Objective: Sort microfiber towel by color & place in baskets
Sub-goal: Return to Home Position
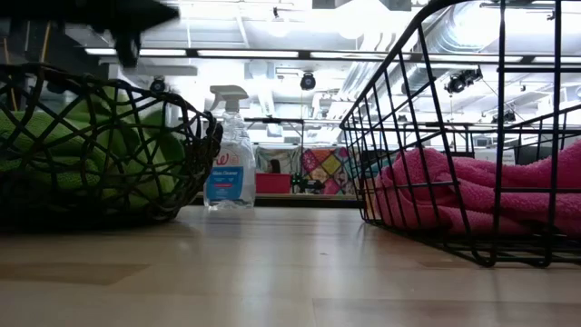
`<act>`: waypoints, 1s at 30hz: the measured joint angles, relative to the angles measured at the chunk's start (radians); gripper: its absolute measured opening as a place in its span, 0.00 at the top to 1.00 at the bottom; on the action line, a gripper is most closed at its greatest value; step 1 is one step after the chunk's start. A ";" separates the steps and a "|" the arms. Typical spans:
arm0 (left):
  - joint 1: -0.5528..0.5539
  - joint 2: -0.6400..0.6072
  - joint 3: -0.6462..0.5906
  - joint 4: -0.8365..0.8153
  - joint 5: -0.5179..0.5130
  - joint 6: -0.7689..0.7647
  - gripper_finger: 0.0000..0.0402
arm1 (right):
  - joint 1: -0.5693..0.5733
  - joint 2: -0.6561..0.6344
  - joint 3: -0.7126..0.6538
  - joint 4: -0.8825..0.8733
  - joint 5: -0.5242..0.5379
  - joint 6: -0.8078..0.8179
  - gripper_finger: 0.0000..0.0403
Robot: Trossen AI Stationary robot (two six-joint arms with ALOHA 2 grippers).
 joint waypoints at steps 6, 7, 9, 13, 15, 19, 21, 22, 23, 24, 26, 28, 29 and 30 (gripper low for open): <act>0.000 0.000 0.203 -0.122 0.017 0.179 0.95 | 0.000 -0.026 0.000 0.004 0.001 0.000 0.25; 0.000 -0.002 0.227 -0.139 0.017 0.191 0.95 | 0.000 -0.030 0.000 0.006 0.001 0.000 0.25; 0.000 -0.005 0.261 -0.170 0.018 0.208 0.95 | 0.000 -0.035 0.000 0.016 0.001 -0.001 0.25; 0.000 -0.013 0.280 -0.182 0.101 0.201 0.97 | 0.000 -0.037 0.000 0.040 0.000 -0.018 0.25; 0.001 -0.024 0.264 -0.187 0.122 0.205 0.99 | 0.000 -0.037 0.000 0.053 -0.001 -0.026 0.25; 0.041 -0.068 0.181 -0.165 0.097 0.209 1.00 | 0.000 -0.036 0.000 0.071 -0.004 -0.039 0.25; 0.072 -0.093 0.137 -0.122 0.117 0.210 1.00 | 0.000 -0.036 0.000 0.072 0.003 -0.033 0.25; 0.090 -0.109 0.118 -0.103 0.138 0.210 1.00 | 0.000 -0.036 0.000 0.072 0.012 -0.029 0.25; 0.108 -0.127 0.100 -0.096 0.161 0.210 1.00 | 0.000 -0.036 0.000 0.071 0.020 -0.022 0.25; 0.126 -0.145 0.081 -0.095 0.179 0.208 1.00 | 0.000 -0.036 0.000 0.071 0.025 -0.018 0.25; 0.161 -0.181 0.043 -0.102 0.203 0.197 1.00 | 0.000 -0.036 0.000 0.070 0.030 -0.016 0.25; 0.193 -0.222 -0.002 -0.106 0.230 0.176 1.00 | 0.000 -0.036 0.000 0.070 0.033 -0.008 0.25; 0.208 -0.244 -0.026 -0.105 0.242 0.160 1.00 | 0.000 -0.036 0.000 0.069 0.033 -0.002 0.25; 0.221 -0.266 -0.051 -0.104 0.254 0.141 1.00 | 0.000 -0.036 0.000 0.069 0.033 0.002 0.25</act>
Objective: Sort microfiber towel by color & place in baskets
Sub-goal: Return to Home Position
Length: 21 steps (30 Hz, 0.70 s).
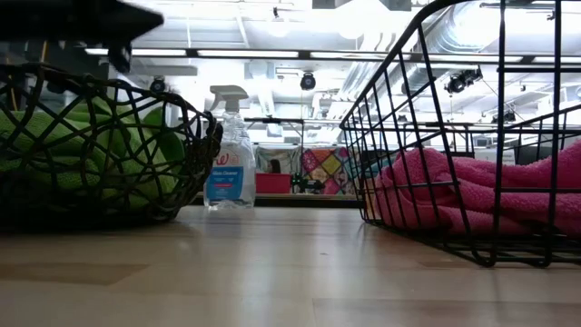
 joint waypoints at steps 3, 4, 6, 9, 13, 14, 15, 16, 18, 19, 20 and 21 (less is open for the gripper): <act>0.027 -0.064 -0.073 0.001 0.018 -0.060 1.00 | 0.000 0.000 0.000 -0.005 -0.001 -0.001 0.25; 0.032 -0.082 -0.093 0.002 0.023 -0.074 1.00 | 0.000 0.000 0.000 -0.016 -0.002 -0.001 0.25; 0.036 -0.115 -0.133 -0.001 0.026 -0.102 1.00 | 0.000 0.000 0.000 -0.046 -0.006 -0.007 0.25; 0.036 -0.160 -0.184 0.014 0.026 -0.120 1.00 | 0.000 0.001 0.000 -0.067 -0.017 -0.059 0.25; 0.035 -0.204 -0.247 0.049 0.017 -0.152 1.00 | 0.000 0.001 0.000 -0.065 -0.019 -0.016 0.25; 0.035 -0.211 -0.246 0.038 0.012 -0.159 1.00 | 0.000 0.001 0.000 -0.065 -0.019 -0.011 0.25; 0.035 -0.215 -0.246 0.038 0.006 -0.160 1.00 | 0.000 0.001 0.000 -0.067 -0.019 -0.010 0.25; 0.035 -0.216 -0.246 0.041 0.003 -0.160 1.00 | 0.000 0.001 0.000 -0.070 -0.019 -0.010 0.25; 0.035 -0.215 -0.246 0.055 0.003 -0.150 1.00 | 0.000 0.002 0.000 -0.076 -0.019 -0.002 0.25; 0.035 -0.215 -0.246 0.062 0.003 -0.147 1.00 | 0.000 0.002 0.000 -0.077 -0.020 0.005 0.25; 0.035 -0.215 -0.246 0.069 0.003 -0.147 1.00 | 0.000 0.002 0.000 -0.077 -0.020 0.017 0.25; 0.035 -0.216 -0.246 0.070 0.003 -0.156 1.00 | 0.000 0.002 0.000 -0.078 -0.021 0.030 0.25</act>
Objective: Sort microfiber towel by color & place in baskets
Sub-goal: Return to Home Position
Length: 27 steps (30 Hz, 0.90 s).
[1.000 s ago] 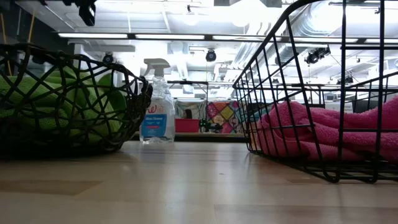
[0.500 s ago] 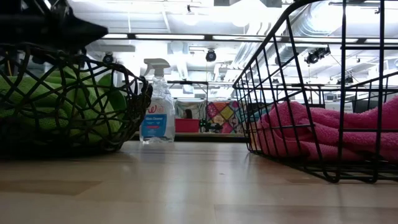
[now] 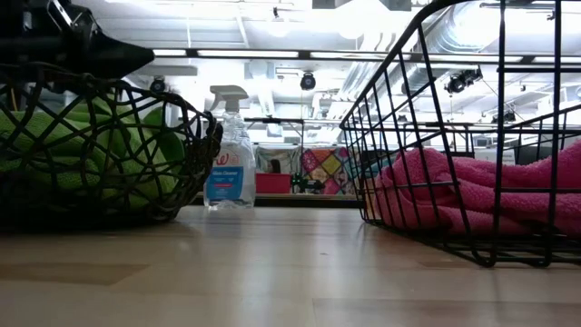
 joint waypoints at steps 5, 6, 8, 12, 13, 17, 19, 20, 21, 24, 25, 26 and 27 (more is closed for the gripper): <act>-0.003 0.000 0.000 -0.005 0.017 -0.064 1.00 | 0.004 0.000 0.000 -0.039 -0.011 0.064 0.27; -0.003 0.001 0.000 -0.011 0.022 -0.066 1.00 | 0.009 0.000 0.000 -0.052 -0.021 0.070 0.29; -0.003 0.001 0.000 -0.026 0.025 -0.066 1.00 | 0.023 0.000 0.000 -0.076 -0.041 0.084 0.34; -0.003 0.001 0.000 -0.025 0.026 -0.066 1.00 | 0.079 0.000 0.000 -0.120 -0.048 0.103 0.52; -0.003 0.001 0.000 -0.026 0.026 -0.066 1.00 | 0.095 0.000 0.000 -0.127 -0.048 0.103 0.58; -0.003 0.001 0.000 -0.026 0.026 -0.066 1.00 | 0.157 0.000 0.000 -0.155 -0.050 0.110 0.91; -0.003 0.001 0.000 -0.026 0.026 -0.066 1.00 | 0.177 -0.015 -0.024 -0.142 -0.048 0.112 0.96; -0.003 0.001 0.000 -0.026 0.026 -0.065 1.00 | 0.183 -0.031 -0.050 -0.123 -0.048 0.117 0.95; -0.003 0.001 0.000 -0.026 0.026 -0.065 1.00 | 0.187 -0.057 -0.086 -0.088 -0.048 0.118 0.94; -0.003 0.001 0.000 -0.026 0.026 -0.065 1.00 | 0.179 -0.162 -0.241 0.064 -0.054 0.101 0.97; -0.003 0.001 0.000 -0.026 0.026 -0.065 1.00 | 0.170 -0.203 -0.299 0.123 -0.061 0.089 0.98; -0.003 0.001 0.000 -0.026 0.026 -0.065 1.00 | 0.154 -0.245 -0.356 0.182 -0.068 0.069 0.99; -0.003 0.001 0.000 -0.026 0.026 -0.065 1.00 | 0.134 -0.290 -0.413 0.242 -0.072 0.043 0.99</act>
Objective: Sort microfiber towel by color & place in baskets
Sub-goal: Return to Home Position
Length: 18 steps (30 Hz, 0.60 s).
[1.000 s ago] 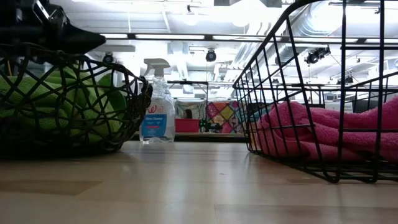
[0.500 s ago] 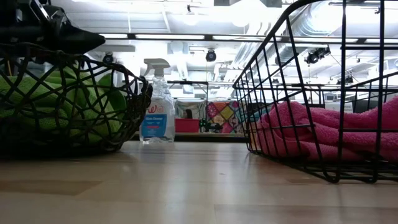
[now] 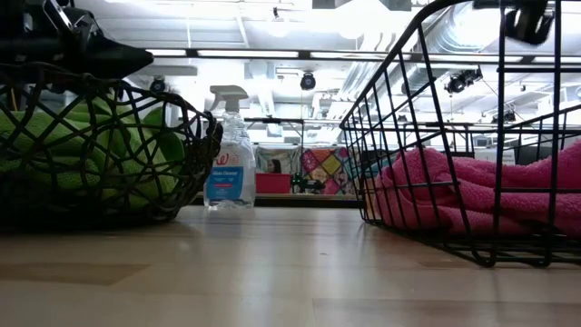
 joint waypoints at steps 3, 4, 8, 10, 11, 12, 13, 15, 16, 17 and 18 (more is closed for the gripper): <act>0.000 0.000 0.000 0.000 0.000 0.000 1.00 | -0.084 -0.129 -0.141 0.168 -0.006 -0.139 0.99; 0.000 0.000 0.000 0.000 0.000 0.000 1.00 | -0.121 -0.169 -0.181 0.220 -0.021 -0.192 1.00; 0.000 0.000 0.000 0.000 0.000 0.000 1.00 | -0.284 -0.324 -0.316 0.367 -0.137 -0.361 1.00; 0.000 0.000 0.000 0.000 0.000 0.000 1.00 | -0.353 -0.393 -0.368 0.388 -0.215 -0.414 1.00; 0.000 0.000 0.000 0.000 0.000 0.000 1.00 | -0.383 -0.426 -0.389 0.392 -0.251 -0.437 1.00; 0.000 0.000 0.000 0.000 0.000 0.000 1.00 | -0.408 -0.459 -0.410 0.392 -0.287 -0.452 1.00; 0.000 0.000 0.000 0.000 0.000 0.000 1.00 | -0.430 -0.491 -0.432 0.390 -0.318 -0.472 1.00; 0.000 0.000 0.000 0.000 0.000 0.000 1.00 | -0.461 -0.553 -0.472 0.392 -0.362 -0.498 1.00; 0.000 0.000 0.000 0.000 0.000 0.000 1.00 | -0.470 -0.583 -0.492 0.394 -0.372 -0.507 1.00; 0.000 0.000 0.000 0.000 0.000 0.000 1.00 | -0.476 -0.612 -0.513 0.399 -0.378 -0.517 1.00; 0.000 0.000 0.000 -0.001 0.000 0.000 1.00 | -0.479 -0.641 -0.534 0.408 -0.379 -0.524 1.00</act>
